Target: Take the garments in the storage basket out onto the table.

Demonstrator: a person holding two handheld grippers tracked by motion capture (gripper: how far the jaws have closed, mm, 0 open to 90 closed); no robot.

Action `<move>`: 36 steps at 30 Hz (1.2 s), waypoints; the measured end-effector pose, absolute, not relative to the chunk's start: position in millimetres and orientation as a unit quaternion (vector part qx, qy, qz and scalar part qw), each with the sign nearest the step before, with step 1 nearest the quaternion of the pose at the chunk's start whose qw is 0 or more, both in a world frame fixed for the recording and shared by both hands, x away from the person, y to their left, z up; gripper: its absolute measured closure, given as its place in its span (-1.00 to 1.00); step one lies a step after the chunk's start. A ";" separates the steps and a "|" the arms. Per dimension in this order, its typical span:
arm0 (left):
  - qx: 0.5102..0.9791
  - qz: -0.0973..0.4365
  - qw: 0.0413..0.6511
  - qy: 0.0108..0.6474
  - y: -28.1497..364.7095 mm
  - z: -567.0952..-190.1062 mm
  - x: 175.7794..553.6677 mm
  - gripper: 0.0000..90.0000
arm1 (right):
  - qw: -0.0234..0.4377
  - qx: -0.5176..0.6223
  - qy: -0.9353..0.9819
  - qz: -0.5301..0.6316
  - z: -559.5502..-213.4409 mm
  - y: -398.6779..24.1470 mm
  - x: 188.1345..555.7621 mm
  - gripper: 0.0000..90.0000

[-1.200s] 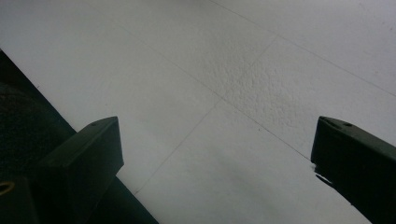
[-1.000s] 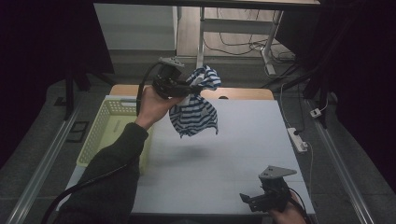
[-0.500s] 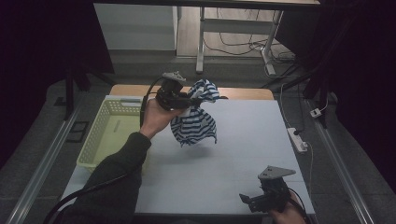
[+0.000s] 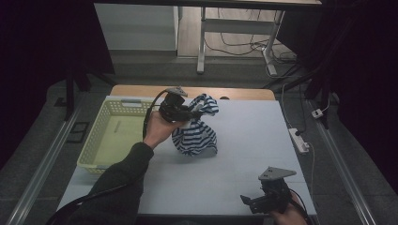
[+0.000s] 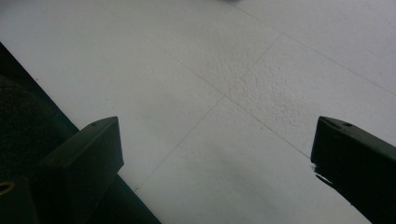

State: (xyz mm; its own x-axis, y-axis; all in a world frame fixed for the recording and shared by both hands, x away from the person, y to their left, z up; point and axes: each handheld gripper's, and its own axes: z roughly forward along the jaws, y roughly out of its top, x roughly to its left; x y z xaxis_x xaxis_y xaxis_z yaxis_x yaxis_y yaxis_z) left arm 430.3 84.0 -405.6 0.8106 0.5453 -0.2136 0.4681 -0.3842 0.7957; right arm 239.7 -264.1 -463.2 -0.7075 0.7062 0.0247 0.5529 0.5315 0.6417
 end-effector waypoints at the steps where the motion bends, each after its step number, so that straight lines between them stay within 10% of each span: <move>1: 0.831 0.040 0.463 0.306 83.9 -408.9 430.2 0.57 | 0.120 0.363 0.867 0.320 -463.2 -264.1 239.7 -0.96; 36: 0.869 -0.015 0.379 0.318 53.9 -507.5 430.0 0.36 | 0.122 0.354 0.873 0.311 -464.2 -261.9 239.4 -0.96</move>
